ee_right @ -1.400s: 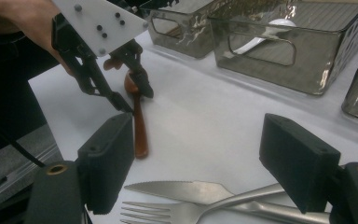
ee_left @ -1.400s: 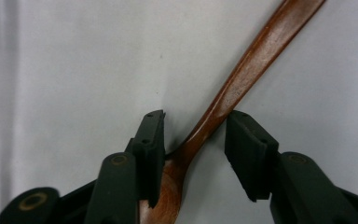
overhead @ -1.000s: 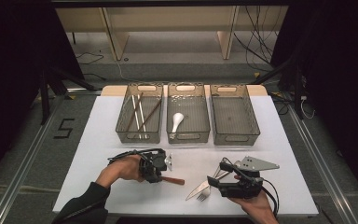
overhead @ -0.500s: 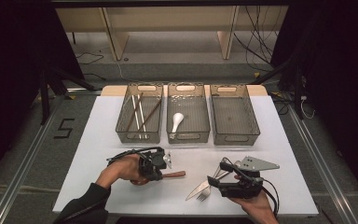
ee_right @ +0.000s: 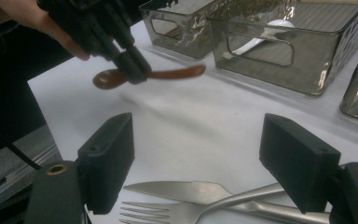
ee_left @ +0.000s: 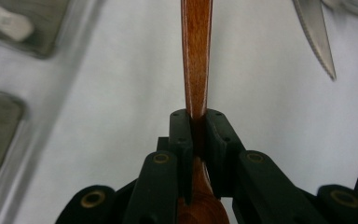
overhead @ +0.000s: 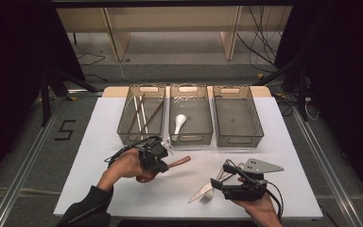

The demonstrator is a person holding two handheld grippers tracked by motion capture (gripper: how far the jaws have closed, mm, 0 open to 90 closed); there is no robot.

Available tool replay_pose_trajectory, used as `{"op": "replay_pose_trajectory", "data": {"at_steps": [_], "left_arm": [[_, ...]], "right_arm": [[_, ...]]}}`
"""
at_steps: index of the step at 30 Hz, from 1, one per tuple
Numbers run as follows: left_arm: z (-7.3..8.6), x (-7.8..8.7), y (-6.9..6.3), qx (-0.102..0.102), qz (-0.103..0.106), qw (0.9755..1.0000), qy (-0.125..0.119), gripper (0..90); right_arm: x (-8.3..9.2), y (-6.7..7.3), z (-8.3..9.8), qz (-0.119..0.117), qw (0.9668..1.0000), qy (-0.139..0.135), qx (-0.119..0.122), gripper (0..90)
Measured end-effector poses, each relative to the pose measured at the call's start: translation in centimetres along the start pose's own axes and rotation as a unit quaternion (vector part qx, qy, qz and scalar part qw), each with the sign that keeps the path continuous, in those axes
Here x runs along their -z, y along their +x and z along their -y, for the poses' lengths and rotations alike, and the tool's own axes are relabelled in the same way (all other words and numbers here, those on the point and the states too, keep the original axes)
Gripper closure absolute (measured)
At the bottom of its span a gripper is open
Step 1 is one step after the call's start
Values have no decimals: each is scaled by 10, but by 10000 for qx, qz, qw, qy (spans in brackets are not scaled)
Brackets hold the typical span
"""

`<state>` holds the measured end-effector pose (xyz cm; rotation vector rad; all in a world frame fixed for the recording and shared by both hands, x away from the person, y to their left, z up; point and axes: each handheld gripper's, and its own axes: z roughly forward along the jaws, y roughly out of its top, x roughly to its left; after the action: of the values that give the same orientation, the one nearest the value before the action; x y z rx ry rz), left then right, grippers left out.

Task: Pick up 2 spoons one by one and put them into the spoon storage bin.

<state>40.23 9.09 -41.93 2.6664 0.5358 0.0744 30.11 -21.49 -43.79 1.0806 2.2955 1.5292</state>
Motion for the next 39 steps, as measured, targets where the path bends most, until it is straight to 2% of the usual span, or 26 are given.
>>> {"op": "replay_pose_trajectory", "data": {"at_steps": [5, 11, 19, 20, 24, 30, 32, 34, 39], "left_arm": [[-8, 14, 5, 332, -49, 9984, -462, 814], [-20, 29, 11, 653, -109, 9931, -971, 814], [-42, 41, 26, 917, -208, 9868, -1315, 814], [-45, 42, 27, 1005, -202, 9848, -1402, 814], [-58, 45, 36, 1168, -321, 9805, -1548, 814], [-76, 47, 49, 1418, -447, 9711, -1869, 814], [-79, 49, 53, 1458, -469, 9689, -1942, 813], [-82, 50, 56, 1474, -527, 9679, -1964, 814], [-89, 50, 64, 1604, -587, 9624, -2112, 813]], "right_arm": [[0, 0, 0, -3, 10000, -6, -3, 271], [0, 0, 0, -1, 10000, -18, 1, 271], [1, 0, 0, -16, 10000, -20, 3, 271], [1, 0, 0, -14, 10000, -29, 3, 271], [1, -1, 1, -11, 10000, -29, -5, 271], [2, -1, 0, -16, 10000, -50, 16, 271], [2, -1, 0, -17, 10000, -59, 10, 271], [3, -1, 1, -14, 10000, -39, -20, 271], [3, -2, 1, -13, 10000, -54, 0, 271]]}}
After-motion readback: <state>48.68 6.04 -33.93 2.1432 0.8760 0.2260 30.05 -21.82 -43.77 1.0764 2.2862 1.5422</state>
